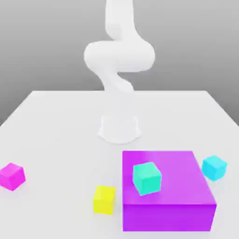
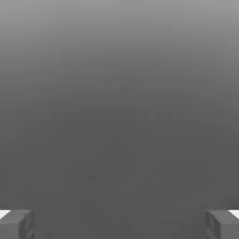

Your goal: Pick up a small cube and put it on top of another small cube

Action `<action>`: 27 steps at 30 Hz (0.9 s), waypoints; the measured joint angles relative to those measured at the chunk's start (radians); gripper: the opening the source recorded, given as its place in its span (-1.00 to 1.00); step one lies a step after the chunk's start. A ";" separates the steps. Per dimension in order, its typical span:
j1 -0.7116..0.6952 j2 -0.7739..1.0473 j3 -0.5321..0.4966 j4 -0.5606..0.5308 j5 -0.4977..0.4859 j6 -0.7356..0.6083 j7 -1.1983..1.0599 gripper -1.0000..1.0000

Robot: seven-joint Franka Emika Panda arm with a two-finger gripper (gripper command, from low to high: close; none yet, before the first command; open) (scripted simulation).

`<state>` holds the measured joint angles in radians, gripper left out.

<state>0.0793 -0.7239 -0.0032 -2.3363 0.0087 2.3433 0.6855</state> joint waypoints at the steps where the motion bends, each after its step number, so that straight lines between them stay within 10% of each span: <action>1: 0.034 0.033 -0.001 -0.016 0.004 0.019 -0.049 0.00; 27: 0.656 0.826 0.152 -0.374 -0.056 0.477 -1.090 0.00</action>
<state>0.7356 0.1020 0.1483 -2.7100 -0.0471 2.8207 -0.4042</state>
